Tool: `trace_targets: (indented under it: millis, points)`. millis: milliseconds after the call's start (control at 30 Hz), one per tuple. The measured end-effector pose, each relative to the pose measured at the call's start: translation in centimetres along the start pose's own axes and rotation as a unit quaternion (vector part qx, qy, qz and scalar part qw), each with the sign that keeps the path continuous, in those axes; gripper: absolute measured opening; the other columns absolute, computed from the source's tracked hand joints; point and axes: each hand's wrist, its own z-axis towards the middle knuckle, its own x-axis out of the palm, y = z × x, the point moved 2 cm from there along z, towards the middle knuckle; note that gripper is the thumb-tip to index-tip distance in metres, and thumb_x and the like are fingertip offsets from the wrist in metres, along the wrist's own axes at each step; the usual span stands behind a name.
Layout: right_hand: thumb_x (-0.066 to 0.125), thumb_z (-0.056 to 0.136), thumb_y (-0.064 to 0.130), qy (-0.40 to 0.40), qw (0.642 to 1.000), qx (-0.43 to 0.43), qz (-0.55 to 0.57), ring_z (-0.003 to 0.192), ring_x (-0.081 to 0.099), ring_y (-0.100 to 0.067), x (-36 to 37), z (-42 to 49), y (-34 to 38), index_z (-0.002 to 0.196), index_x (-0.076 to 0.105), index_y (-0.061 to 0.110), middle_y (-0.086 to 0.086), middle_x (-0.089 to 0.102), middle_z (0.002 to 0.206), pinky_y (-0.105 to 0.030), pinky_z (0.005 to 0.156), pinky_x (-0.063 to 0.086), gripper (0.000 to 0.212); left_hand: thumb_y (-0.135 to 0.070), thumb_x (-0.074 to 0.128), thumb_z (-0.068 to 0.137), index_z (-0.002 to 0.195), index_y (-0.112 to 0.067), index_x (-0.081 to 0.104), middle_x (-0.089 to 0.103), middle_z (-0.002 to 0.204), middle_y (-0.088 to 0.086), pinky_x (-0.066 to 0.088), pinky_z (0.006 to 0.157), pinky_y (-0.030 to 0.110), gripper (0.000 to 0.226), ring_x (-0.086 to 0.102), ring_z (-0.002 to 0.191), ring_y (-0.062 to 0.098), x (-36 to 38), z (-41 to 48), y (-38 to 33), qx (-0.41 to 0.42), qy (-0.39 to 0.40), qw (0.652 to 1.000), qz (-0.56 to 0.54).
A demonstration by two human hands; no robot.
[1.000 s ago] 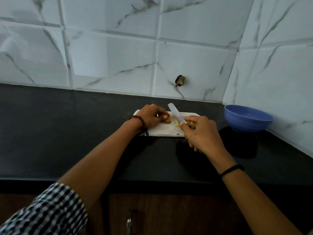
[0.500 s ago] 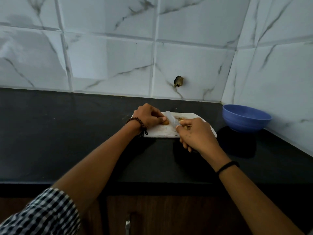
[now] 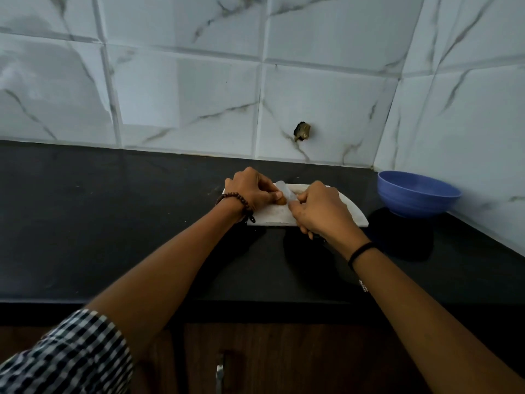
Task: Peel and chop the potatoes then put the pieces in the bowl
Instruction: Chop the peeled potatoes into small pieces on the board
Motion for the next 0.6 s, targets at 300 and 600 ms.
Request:
trace_targets:
  millis: [300, 600]
  points:
    - [0.056, 0.098, 0.025, 0.031, 0.996, -0.013, -0.085, 0.029, 0.052, -0.007, -0.4, -0.7, 1.5, 0.093, 0.061, 0.004, -0.012, 0.065, 0.073, -0.021, 0.036, 0.044, 0.023, -0.049, 0.075, 0.073, 0.083, -0.033, 0.076, 0.068, 0.079, -0.017, 0.041, 0.101, 0.044, 0.02, 0.061, 0.096, 0.008, 0.0, -0.1, -0.1, -0.005, -0.012, 1.0, 0.023]
    - [0.056, 0.096, 0.025, 0.049, 0.988, -0.037, -0.142, 0.041, 0.054, -0.013, -1.8, -5.1, 1.7, 0.092, 0.055, 0.014, -0.008, 0.064, 0.075, -0.031, 0.052, 0.054, 0.013, -0.048, 0.066, 0.082, 0.093, -0.035, 0.071, 0.07, 0.105, -0.01, 0.033, 0.104, 0.044, 0.018, 0.058, 0.108, 0.015, -0.2, -0.5, 0.1, -0.019, -0.004, 0.998, 0.058]
